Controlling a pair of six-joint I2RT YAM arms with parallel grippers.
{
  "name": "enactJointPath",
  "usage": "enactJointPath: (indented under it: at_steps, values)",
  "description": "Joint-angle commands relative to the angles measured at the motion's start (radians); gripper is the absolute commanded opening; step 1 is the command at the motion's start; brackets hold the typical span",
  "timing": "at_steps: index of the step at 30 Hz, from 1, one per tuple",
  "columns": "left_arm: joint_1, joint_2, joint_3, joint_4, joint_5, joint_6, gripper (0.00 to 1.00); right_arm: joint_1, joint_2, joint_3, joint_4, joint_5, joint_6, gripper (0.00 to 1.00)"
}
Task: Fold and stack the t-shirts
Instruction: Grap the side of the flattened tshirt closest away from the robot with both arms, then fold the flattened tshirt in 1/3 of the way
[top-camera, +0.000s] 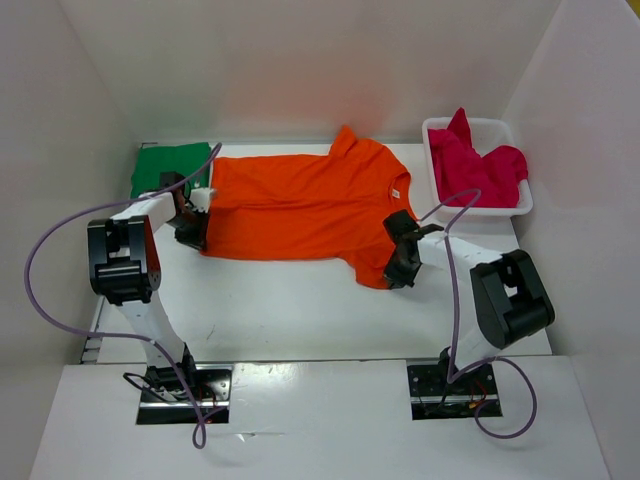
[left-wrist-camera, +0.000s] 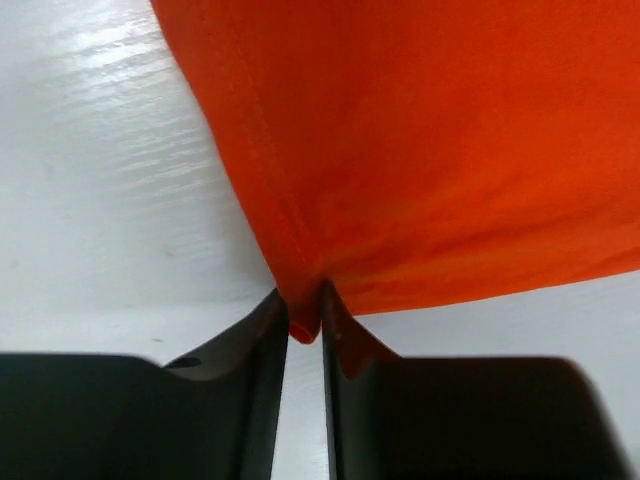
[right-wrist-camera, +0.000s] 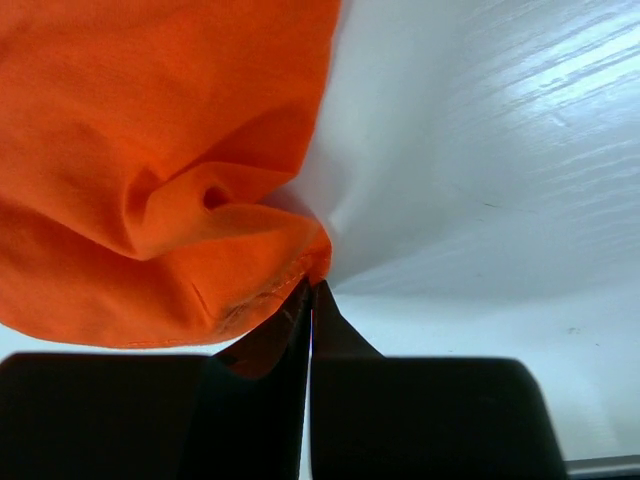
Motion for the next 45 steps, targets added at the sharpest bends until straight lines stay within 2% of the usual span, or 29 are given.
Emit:
enactJointPath:
  at_steps: [1, 2, 8, 17, 23, 30, 33, 38, 40, 45]
  values:
    - [0.000, 0.027, 0.002, -0.050, 0.112, -0.003, 0.17, 0.005, -0.051, 0.031, -0.045, 0.049, -0.012, 0.00]
    - [0.000, 0.027, 0.002, -0.051, 0.112, 0.006, 0.00, 0.005, -0.060, 0.040, -0.057, 0.049, -0.012, 0.00]
    - [0.009, -0.069, -0.049, -0.112, 0.166, 0.081, 0.00, 0.005, -0.128, 0.075, -0.125, 0.058, -0.012, 0.00]
    - [0.029, -0.335, -0.136, -0.325, -0.018, 0.213, 0.00, 0.057, -0.373, 0.097, -0.350, 0.078, 0.073, 0.00]
    - [0.029, -0.428, -0.155, -0.461, -0.047, 0.248, 0.00, 0.167, -0.473, 0.119, -0.490, 0.098, 0.162, 0.00]
    - [0.039, -0.504, -0.131, -0.555, -0.058, 0.286, 0.00, 0.176, -0.578, 0.214, -0.587, 0.124, 0.173, 0.00]
    - [0.039, -0.455, -0.059, -0.540, -0.040, 0.257, 0.00, 0.163, -0.500, 0.273, -0.495, 0.144, 0.069, 0.00]
    - [0.048, -0.335, 0.081, -0.491, 0.027, 0.222, 0.00, 0.124, -0.222, 0.426, -0.263, 0.187, -0.134, 0.00]
    - [0.048, -0.266, 0.129, -0.477, 0.041, 0.204, 0.00, 0.094, -0.147, 0.473, -0.214, 0.196, -0.232, 0.00]
    - [0.059, -0.128, 0.221, -0.430, 0.118, 0.150, 0.00, 0.012, 0.071, 0.614, -0.151, 0.214, -0.340, 0.00]
